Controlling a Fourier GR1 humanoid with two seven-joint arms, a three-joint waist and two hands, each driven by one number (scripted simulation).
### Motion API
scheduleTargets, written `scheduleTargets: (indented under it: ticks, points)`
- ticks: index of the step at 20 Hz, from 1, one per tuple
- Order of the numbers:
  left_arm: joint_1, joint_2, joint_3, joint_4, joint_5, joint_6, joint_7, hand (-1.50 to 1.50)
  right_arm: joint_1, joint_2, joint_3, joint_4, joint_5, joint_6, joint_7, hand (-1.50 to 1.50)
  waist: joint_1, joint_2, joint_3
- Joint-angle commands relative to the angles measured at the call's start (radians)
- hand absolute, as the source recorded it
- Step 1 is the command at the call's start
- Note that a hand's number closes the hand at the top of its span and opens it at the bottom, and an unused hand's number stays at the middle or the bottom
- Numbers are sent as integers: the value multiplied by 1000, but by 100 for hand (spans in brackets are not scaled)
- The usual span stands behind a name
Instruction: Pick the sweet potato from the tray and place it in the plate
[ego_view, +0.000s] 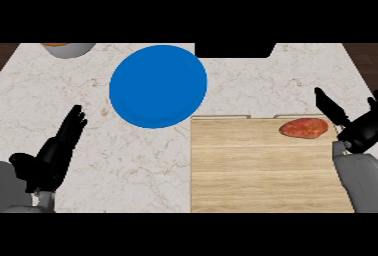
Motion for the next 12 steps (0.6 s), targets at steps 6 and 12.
scheduleTargets:
  ticks: [6, 12]
  points:
    - [-5, 7, 3, 51, -15, -18, -31, 0, -11, 189, -8, 142, 363, -259, 190, -150, -14, -10, -3]
    - [-2, 1, 15, 77, -20, -18, -71, 0, 30, 282, -19, 230, 462, -72, 380, -150, -27, -10, -6]
